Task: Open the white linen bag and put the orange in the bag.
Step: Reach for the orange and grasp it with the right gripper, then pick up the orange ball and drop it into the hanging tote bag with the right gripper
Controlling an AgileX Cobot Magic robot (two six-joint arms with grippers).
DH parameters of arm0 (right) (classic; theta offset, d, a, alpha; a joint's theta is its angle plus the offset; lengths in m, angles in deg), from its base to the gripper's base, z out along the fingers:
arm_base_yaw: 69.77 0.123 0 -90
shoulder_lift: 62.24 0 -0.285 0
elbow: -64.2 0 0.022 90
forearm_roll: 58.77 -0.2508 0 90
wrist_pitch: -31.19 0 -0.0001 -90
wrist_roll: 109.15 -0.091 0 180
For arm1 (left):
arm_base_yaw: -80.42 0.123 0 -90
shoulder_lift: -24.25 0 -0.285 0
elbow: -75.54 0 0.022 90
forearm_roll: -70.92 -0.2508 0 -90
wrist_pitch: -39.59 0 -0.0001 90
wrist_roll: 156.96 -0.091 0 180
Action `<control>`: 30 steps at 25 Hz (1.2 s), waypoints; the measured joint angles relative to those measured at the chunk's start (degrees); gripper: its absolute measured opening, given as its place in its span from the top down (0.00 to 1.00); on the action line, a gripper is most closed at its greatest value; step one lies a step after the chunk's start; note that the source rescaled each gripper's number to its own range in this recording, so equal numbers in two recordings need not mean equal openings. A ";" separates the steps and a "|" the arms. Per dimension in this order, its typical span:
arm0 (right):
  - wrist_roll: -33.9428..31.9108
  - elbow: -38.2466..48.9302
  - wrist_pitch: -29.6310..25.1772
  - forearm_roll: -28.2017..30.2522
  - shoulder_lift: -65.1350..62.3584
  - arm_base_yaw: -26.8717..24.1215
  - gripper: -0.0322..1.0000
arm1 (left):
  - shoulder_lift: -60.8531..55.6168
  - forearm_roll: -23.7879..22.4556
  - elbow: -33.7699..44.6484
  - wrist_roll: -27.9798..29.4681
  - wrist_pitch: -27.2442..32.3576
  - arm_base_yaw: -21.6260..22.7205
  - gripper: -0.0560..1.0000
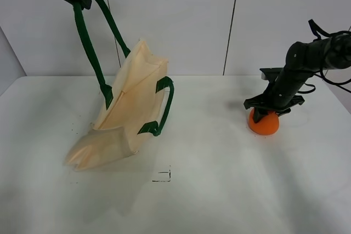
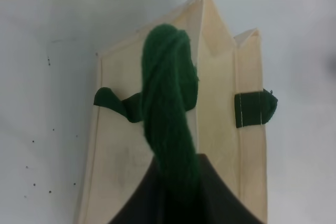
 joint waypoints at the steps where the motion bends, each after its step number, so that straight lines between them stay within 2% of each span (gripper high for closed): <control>1: 0.32 -0.39 -1.29 -0.02 0.00 0.00 0.76 | 0.00 0.00 0.00 0.00 0.00 0.00 0.95; 2: 0.71 -1.24 -2.86 -0.14 0.00 0.00 0.93 | 0.00 0.00 0.00 0.00 0.00 0.00 0.95; 3: 0.79 -2.45 -4.46 -0.19 -0.11 0.00 0.97 | 0.00 0.00 0.00 -0.05 0.00 0.00 0.95; 6: 2.17 -7.46 -12.03 -1.73 -0.44 0.00 0.96 | 0.00 0.00 0.00 -0.05 0.00 0.00 0.95; 8: 3.63 -14.72 -18.73 -6.82 -2.02 0.00 0.96 | 0.00 0.00 0.00 -0.05 0.00 0.00 0.95; 12: 4.27 -25.97 -23.08 -13.75 -5.51 1.43 0.96 | 0.00 0.00 0.00 -0.18 0.00 0.00 0.95; 17: 4.59 -34.48 -24.35 -14.70 -6.83 8.20 0.96 | 0.00 0.00 0.00 -0.18 0.00 0.00 0.95; 21: 4.59 -35.35 -24.59 -14.86 -6.83 16.13 0.96 | 0.00 0.00 0.00 -0.18 0.00 0.00 0.95; 26: 4.59 -35.54 -19.38 -15.63 -5.38 25.14 0.96 | 0.00 0.00 0.00 -0.50 0.00 0.00 0.95; 30: 3.77 -35.54 -15.99 -15.76 -1.44 29.74 0.96 | 0.00 0.00 0.00 -0.65 0.00 0.00 0.95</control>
